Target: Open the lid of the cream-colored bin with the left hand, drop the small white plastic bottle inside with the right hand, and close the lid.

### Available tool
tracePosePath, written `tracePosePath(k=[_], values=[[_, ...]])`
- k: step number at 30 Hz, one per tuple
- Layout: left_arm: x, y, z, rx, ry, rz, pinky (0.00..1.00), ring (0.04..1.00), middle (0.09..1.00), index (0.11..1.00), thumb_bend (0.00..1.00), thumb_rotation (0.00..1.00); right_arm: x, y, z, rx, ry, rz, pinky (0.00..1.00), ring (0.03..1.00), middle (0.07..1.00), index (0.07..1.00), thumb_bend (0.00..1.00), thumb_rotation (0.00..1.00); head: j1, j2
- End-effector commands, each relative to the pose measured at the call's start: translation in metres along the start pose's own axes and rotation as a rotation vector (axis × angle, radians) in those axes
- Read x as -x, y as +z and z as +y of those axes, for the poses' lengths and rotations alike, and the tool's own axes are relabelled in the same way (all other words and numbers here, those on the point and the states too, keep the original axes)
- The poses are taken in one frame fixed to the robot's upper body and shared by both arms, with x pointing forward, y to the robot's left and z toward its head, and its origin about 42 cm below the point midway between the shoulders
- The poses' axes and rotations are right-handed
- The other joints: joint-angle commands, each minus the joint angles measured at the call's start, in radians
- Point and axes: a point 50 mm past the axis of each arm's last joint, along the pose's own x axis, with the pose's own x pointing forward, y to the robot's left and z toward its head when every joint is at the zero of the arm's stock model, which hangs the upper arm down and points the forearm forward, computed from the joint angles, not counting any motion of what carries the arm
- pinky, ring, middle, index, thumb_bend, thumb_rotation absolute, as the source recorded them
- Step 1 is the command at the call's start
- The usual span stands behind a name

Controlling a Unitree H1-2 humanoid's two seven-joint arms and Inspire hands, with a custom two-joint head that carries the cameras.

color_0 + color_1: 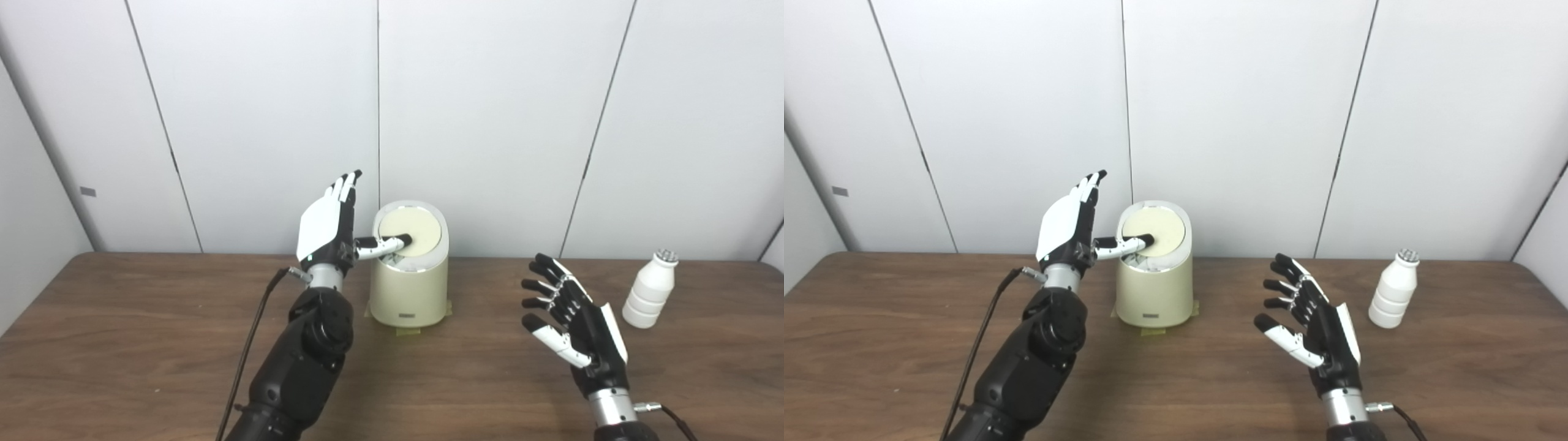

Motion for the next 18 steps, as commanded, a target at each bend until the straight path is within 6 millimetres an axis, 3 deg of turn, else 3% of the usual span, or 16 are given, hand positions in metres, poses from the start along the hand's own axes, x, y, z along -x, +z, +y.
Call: tracePosePath(k=[1,7,12,18], values=[[-0.0199,0.0283,0.0162,-0.046,0.044,-0.083,0.88,1.000,1.000,1.000,0.91,0.23,0.0199,-0.0135,0.0024,-0.018,-0.009,0.048,0.64,0.763,0.852,0.854,0.78,0.53,0.001,0.002],[-0.0219,0.0325,0.0179,-0.151,0.035,-0.095,0.92,1.000,1.000,1.000,0.93,0.17,0.0194,-0.0110,0.0068,-0.012,-0.004,0.041,0.63,0.765,0.853,0.855,0.78,0.54,-0.003,0.006],[-0.0240,0.0365,0.0199,-0.227,0.016,-0.094,0.90,1.000,1.000,0.972,0.92,0.11,0.0189,-0.0105,0.0080,-0.003,-0.003,0.037,0.62,0.755,0.851,0.856,0.77,0.54,-0.004,0.011],[-0.0242,0.0337,0.0198,-0.353,-0.053,-0.080,0.88,1.000,1.000,0.997,0.90,0.09,0.0184,-0.0103,0.0089,0.002,-0.004,0.037,0.62,0.752,0.848,0.854,0.77,0.54,-0.005,0.014]])
